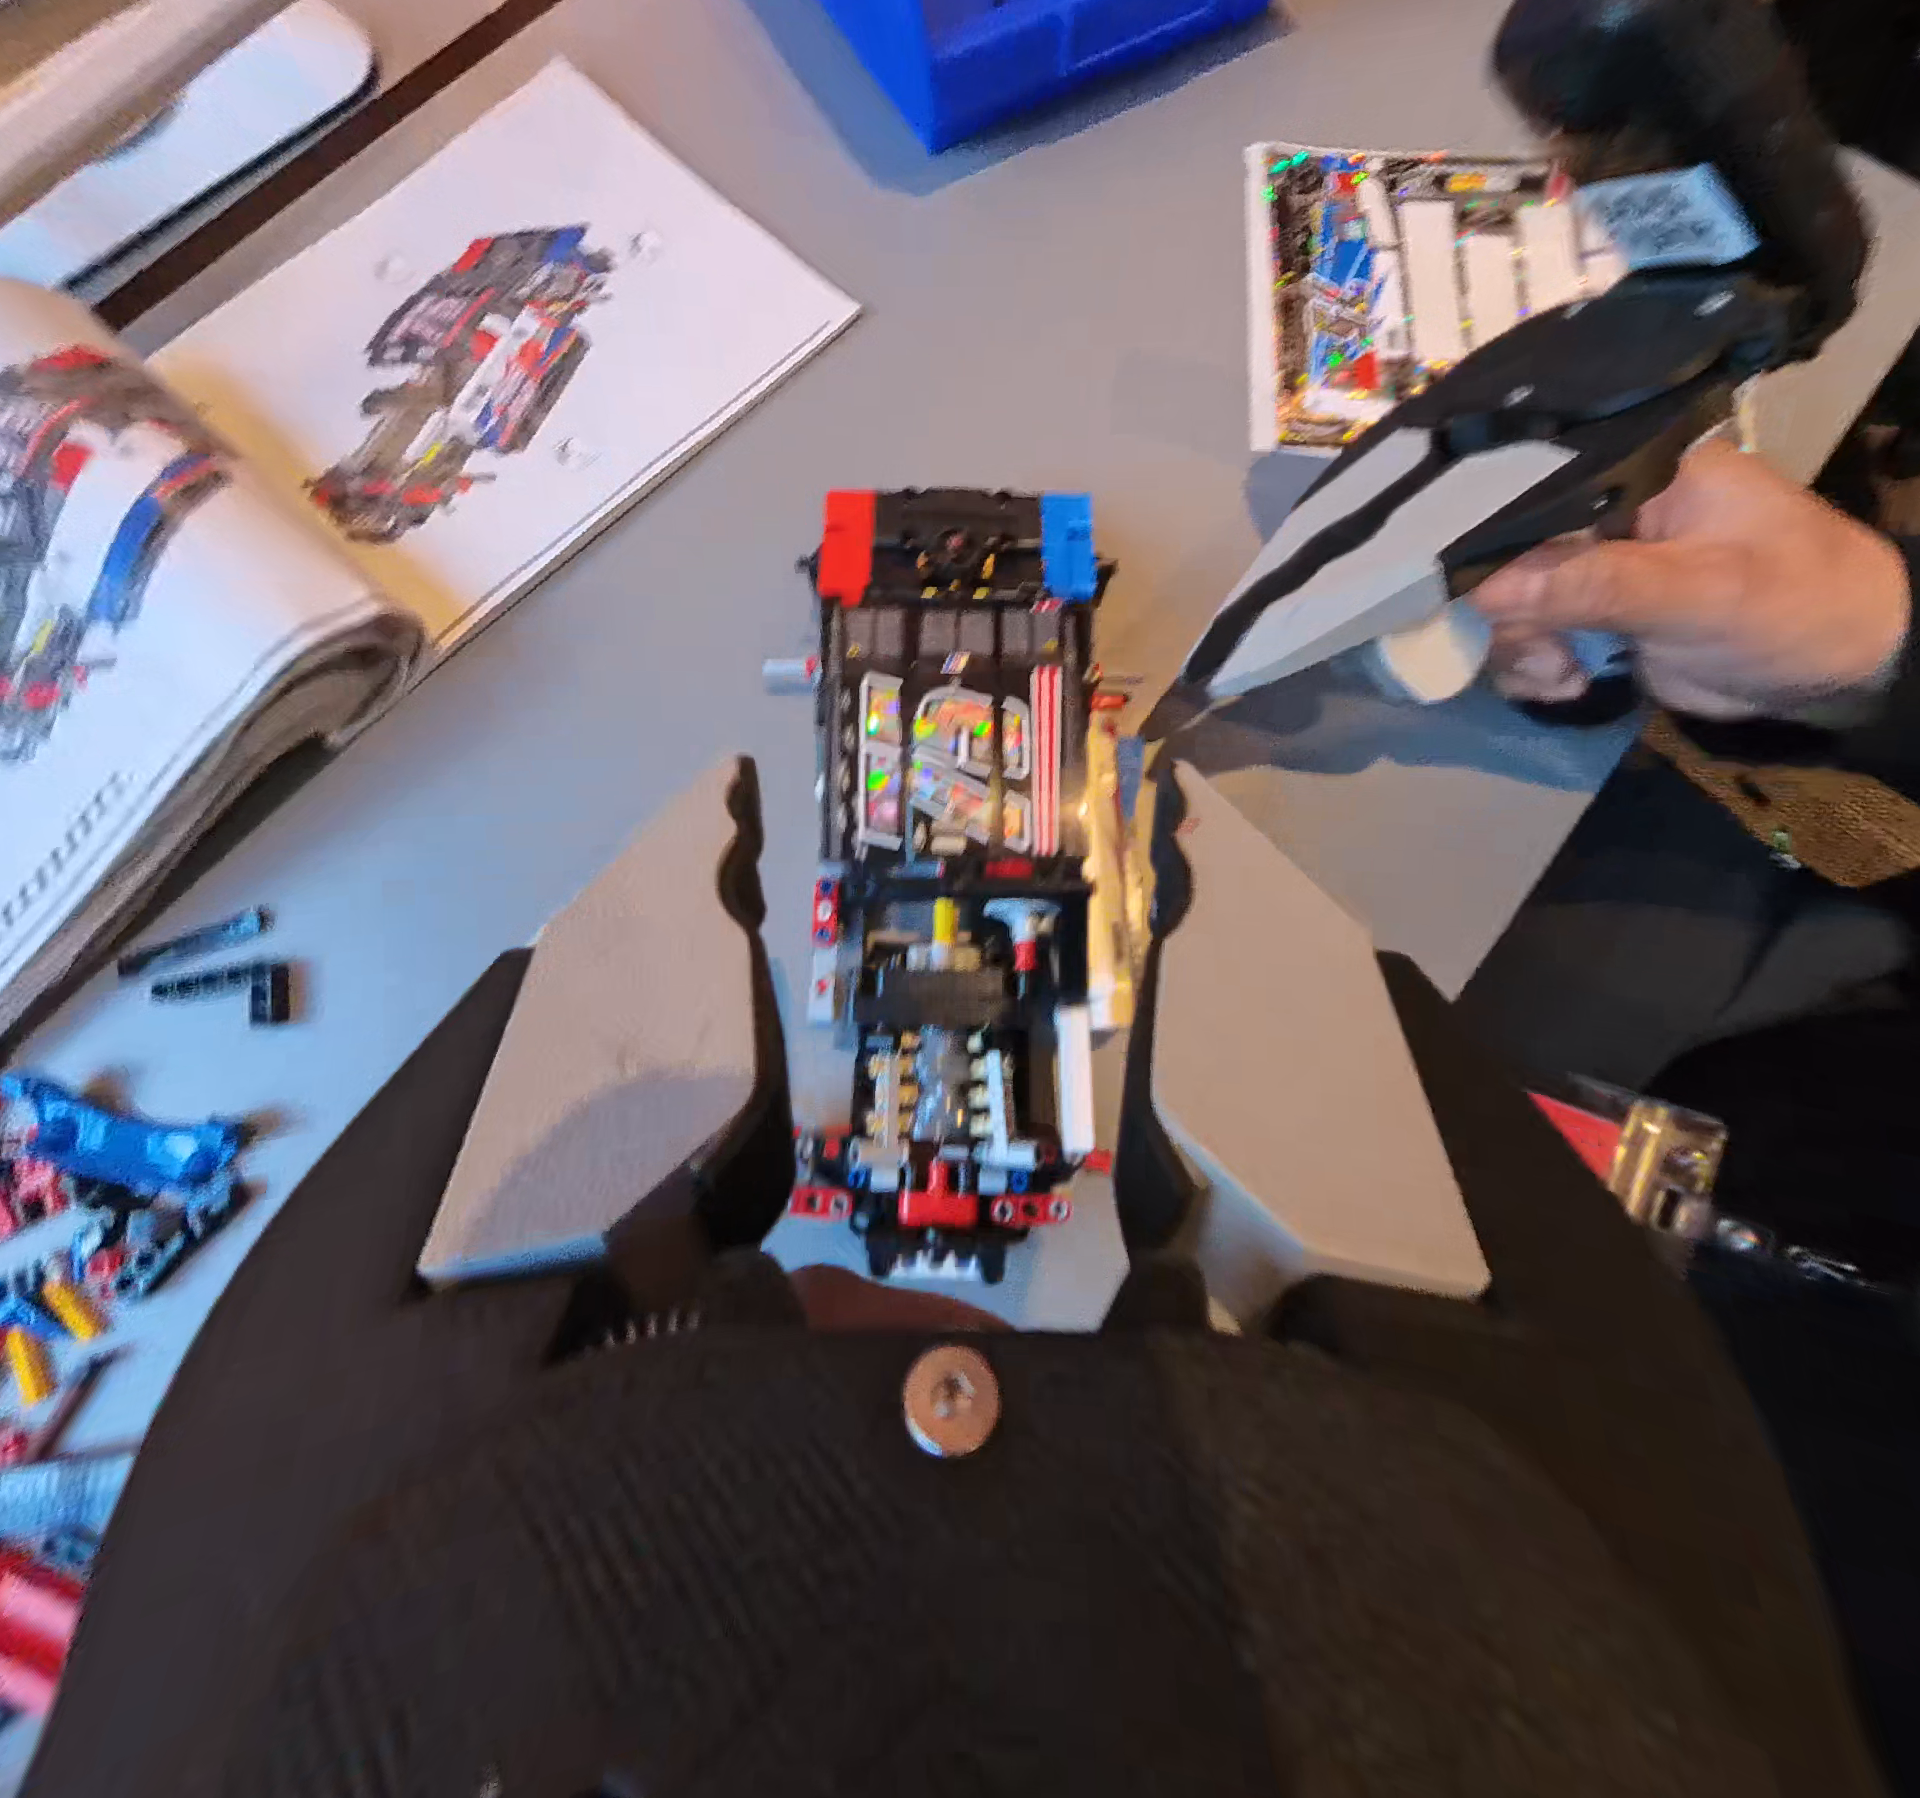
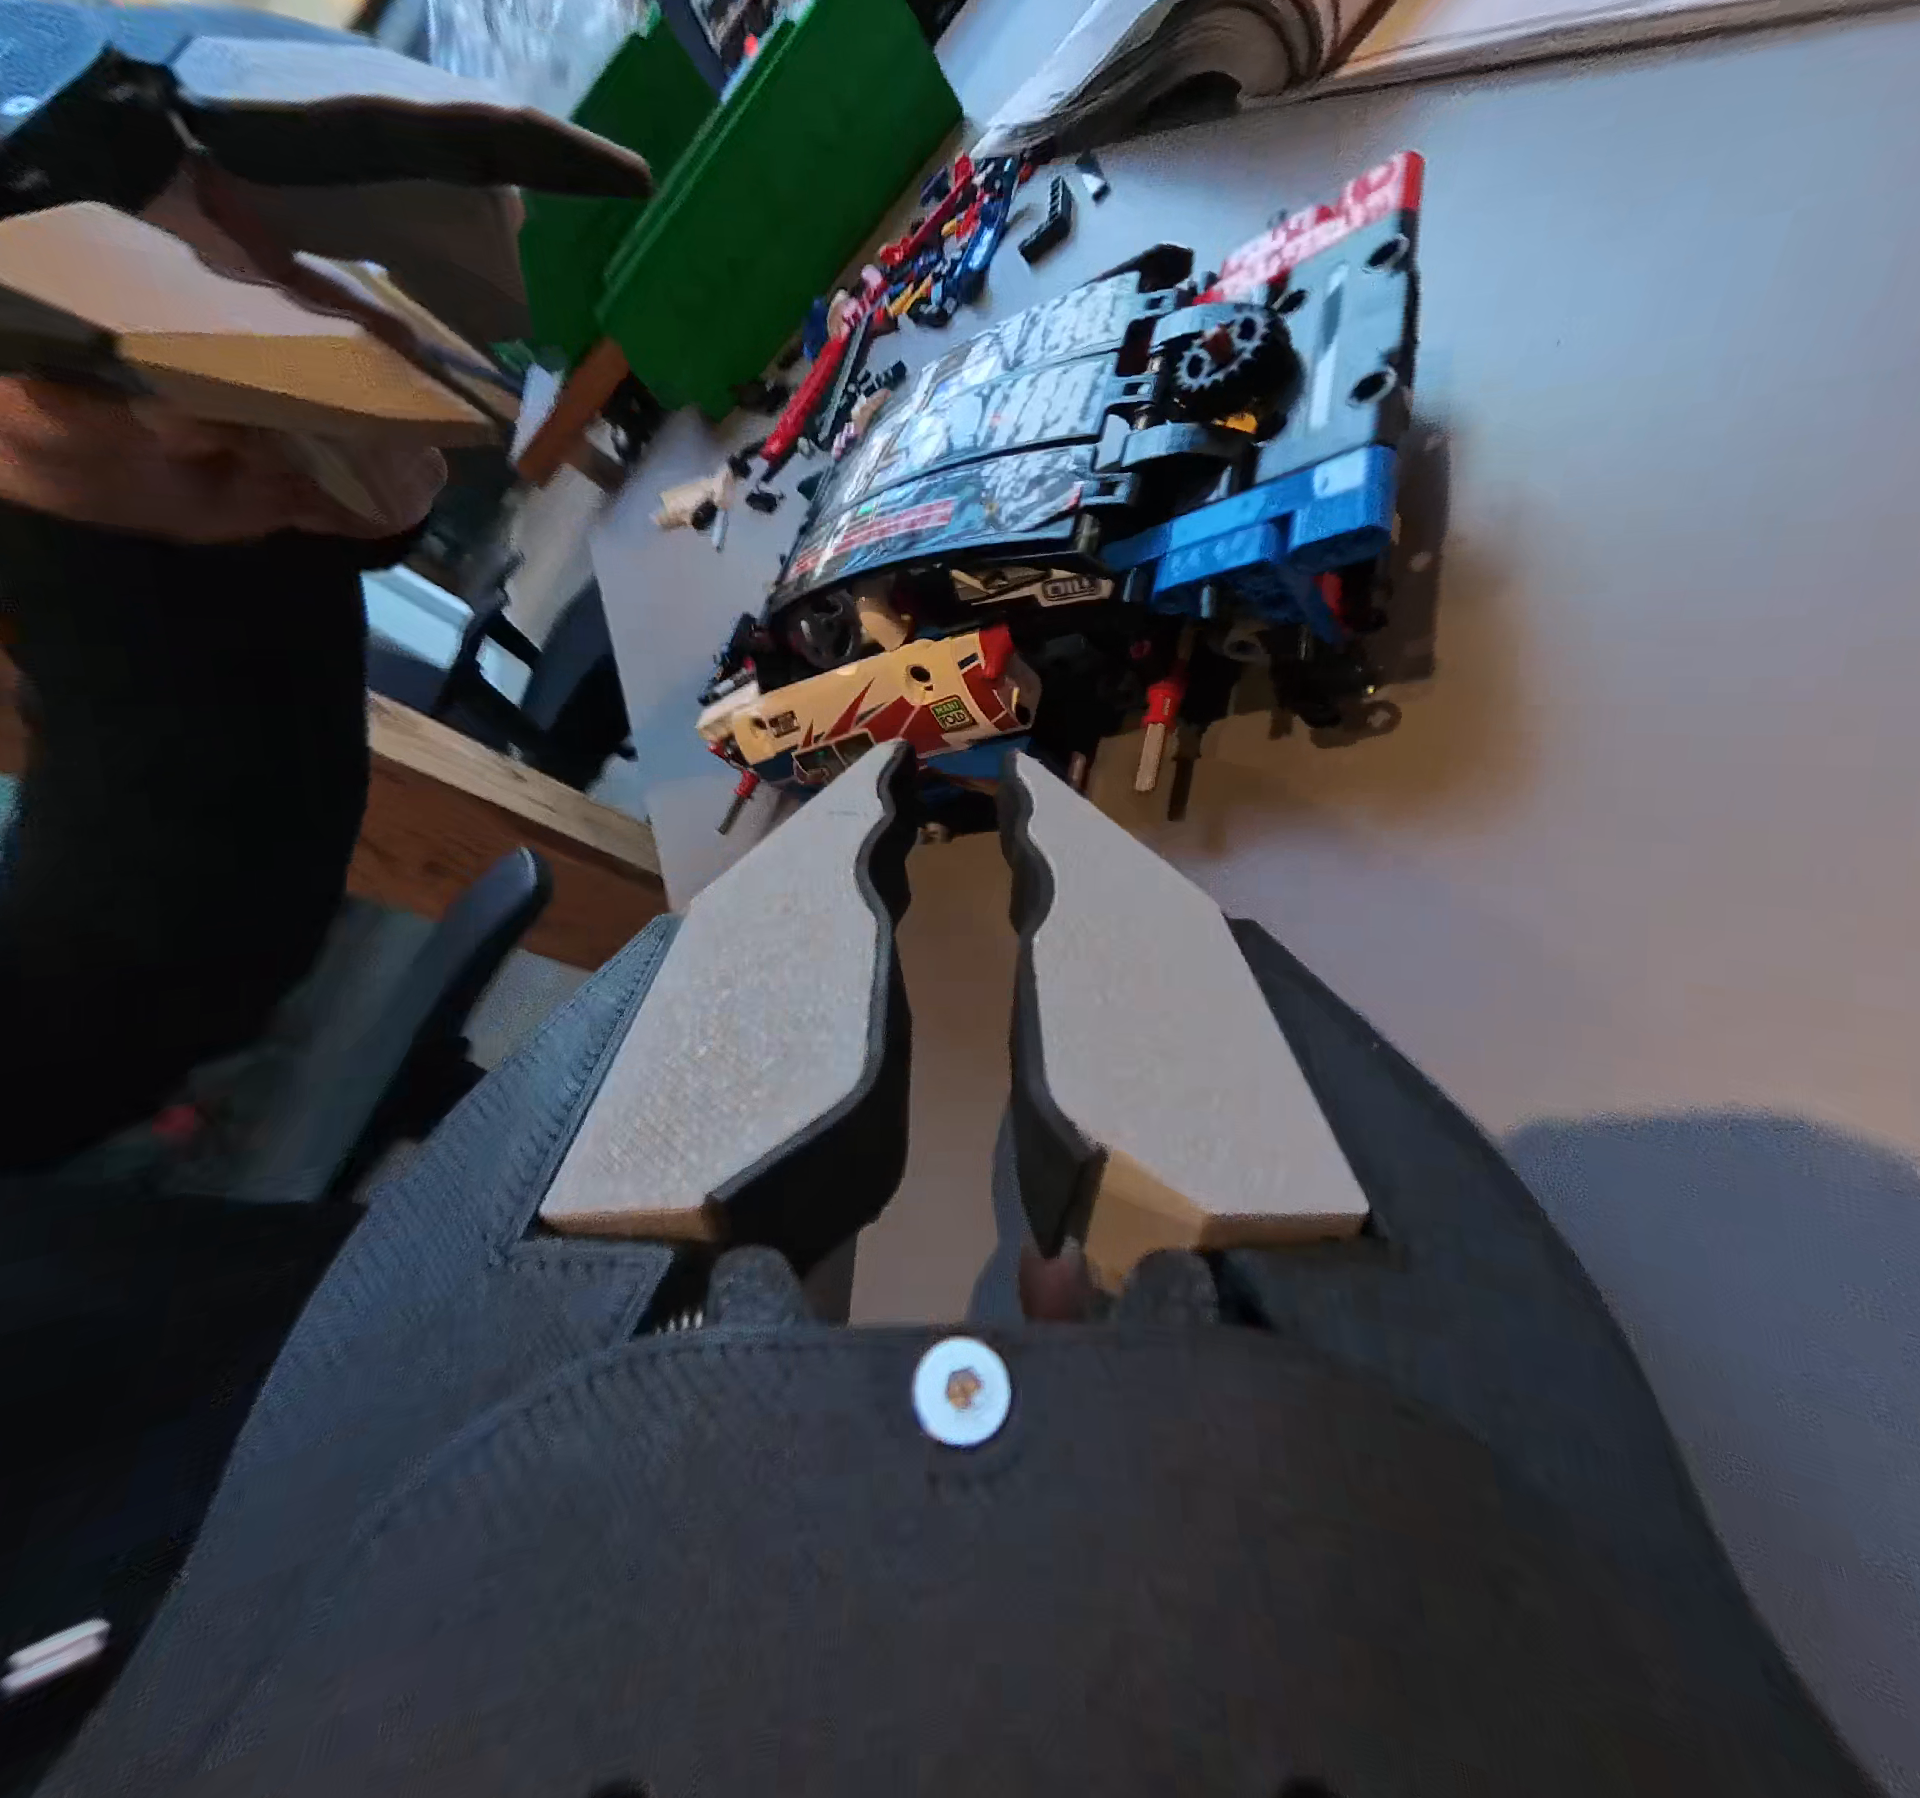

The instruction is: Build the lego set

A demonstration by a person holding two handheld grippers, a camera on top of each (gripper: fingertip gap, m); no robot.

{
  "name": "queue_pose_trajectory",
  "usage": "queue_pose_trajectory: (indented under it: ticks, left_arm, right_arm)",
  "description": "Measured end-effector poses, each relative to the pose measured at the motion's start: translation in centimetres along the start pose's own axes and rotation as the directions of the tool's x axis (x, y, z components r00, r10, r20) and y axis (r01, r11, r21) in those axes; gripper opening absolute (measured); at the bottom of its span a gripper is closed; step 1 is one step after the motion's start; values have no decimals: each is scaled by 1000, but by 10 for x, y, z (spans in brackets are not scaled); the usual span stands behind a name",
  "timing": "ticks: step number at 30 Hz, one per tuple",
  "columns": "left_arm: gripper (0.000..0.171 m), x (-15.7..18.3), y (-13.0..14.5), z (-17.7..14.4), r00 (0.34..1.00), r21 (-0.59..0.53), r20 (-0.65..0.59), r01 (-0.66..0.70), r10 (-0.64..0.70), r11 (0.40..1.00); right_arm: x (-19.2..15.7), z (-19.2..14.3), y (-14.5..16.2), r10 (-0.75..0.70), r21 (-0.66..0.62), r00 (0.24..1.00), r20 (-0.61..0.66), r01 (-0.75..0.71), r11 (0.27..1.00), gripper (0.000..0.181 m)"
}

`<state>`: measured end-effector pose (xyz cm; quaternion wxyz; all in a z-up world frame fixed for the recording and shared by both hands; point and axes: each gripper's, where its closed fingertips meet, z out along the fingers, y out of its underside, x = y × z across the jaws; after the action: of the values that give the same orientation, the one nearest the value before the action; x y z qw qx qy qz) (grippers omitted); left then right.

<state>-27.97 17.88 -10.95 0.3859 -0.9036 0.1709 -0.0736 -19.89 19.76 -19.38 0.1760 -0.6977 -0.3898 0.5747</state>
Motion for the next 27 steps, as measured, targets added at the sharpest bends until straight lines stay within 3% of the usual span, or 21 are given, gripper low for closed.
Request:
queue_pose_trajectory:
  ticks: [5,8,11,15,18,21,23,25,27]
  left_arm:
    - [77,-24,67,-2,994,-52,61,94,-91,994]
    - [82,-31,96,-2,981,-28,9,194,-194,981]
    - [86,-32,115,-3,973,-11,-54,226,-226,974]
    - [86,-40,126,5,981,38,-92,176,-172,984]
    - [85,-42,121,12,969,116,-194,179,-155,977]
    - [81,-30,126,17,919,110,-371,183,-130,977]
    - [89,-24,127,12,886,107,-449,178,-112,978]
    - [77,-18,132,3,837,99,-542,152,-75,983]
    - [79,-17,131,-1,781,75,-614,197,-111,977]
  right_arm:
    - [5,-11,-13,-170,-25,984,-57,169,985,16]
    - [9,-25,-35,-254,10,964,-76,255,967,24]
    - [25,-29,-40,-355,-72,931,-85,350,934,37]
    - [30,-22,-37,-394,-149,918,46,397,906,50]
    - [43,-18,-45,-491,-140,870,38,491,860,52]
    - [51,-17,-53,-522,-89,852,43,523,847,52]
    - [48,-18,-52,-486,-78,867,114,495,865,56]
    - [43,-19,-54,-493,-57,854,165,507,860,56]
    - [43,-18,-51,-510,-79,838,196,532,843,58]
